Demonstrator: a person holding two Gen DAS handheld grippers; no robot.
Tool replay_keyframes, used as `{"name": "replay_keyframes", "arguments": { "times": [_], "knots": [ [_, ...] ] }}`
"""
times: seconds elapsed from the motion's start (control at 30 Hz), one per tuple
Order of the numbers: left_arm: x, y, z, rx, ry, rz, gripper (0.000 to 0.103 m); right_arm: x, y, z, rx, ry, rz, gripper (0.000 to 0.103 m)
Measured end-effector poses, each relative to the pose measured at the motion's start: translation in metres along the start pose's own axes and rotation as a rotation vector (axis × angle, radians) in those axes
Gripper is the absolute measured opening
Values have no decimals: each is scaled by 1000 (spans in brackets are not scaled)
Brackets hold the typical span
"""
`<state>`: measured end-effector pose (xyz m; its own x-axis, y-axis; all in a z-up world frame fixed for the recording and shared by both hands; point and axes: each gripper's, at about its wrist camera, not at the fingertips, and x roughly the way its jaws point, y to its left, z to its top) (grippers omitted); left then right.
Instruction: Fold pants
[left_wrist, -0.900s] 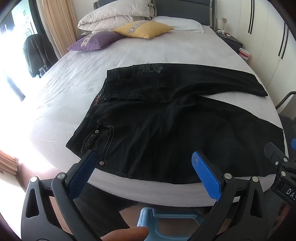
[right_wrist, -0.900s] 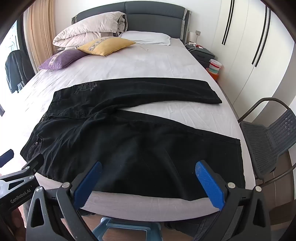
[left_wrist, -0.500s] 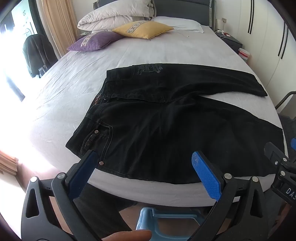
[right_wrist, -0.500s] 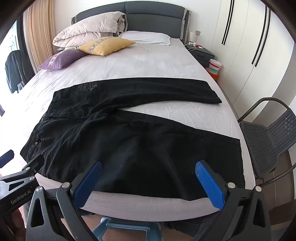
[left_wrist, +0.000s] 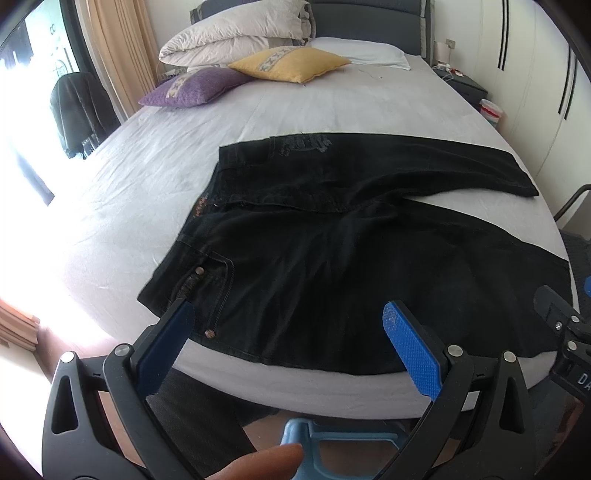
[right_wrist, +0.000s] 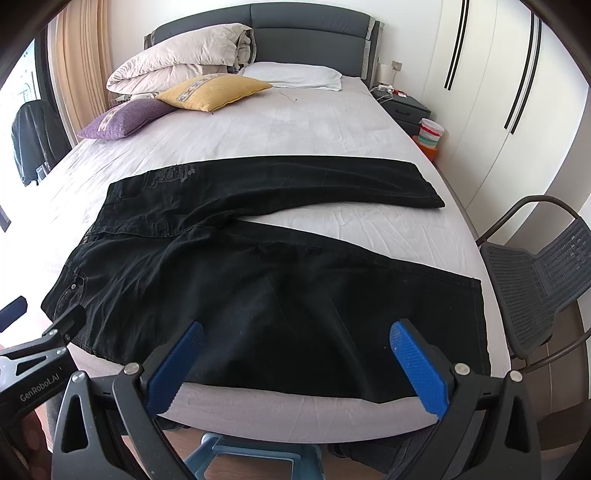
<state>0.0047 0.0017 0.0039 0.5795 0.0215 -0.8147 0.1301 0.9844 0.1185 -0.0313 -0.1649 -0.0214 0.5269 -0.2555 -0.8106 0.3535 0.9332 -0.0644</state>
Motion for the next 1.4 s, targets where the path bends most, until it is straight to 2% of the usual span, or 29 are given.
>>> {"name": "replay_keyframes", "arguments": {
  "times": [0.23,0.47,0.67,0.83,0.97,1.07,1.17,1.3,1.4],
  "knots": [
    [14,16,27,-10,-43,27,103,13,-12,17,1,-1,21,103],
    [56,38,68,-28,-49,53,103,44,-24,48,7,17,77,103],
    [98,43,103,26,-57,68,103,79,-36,79,20,29,132,103],
    [143,51,131,31,9,-67,103,108,-54,103,35,33,173,103],
    [179,42,150,133,21,-165,103,133,-70,124,45,30,222,103],
    [202,39,172,184,15,-140,103,155,-79,143,29,46,277,103],
    [227,41,205,221,-3,-132,103,175,-82,163,-49,52,295,103],
    [264,40,260,313,-8,-220,103,194,-80,184,-174,34,308,103],
    [306,40,302,418,47,-286,102,214,-80,199,-256,44,336,100]
  ]
}}
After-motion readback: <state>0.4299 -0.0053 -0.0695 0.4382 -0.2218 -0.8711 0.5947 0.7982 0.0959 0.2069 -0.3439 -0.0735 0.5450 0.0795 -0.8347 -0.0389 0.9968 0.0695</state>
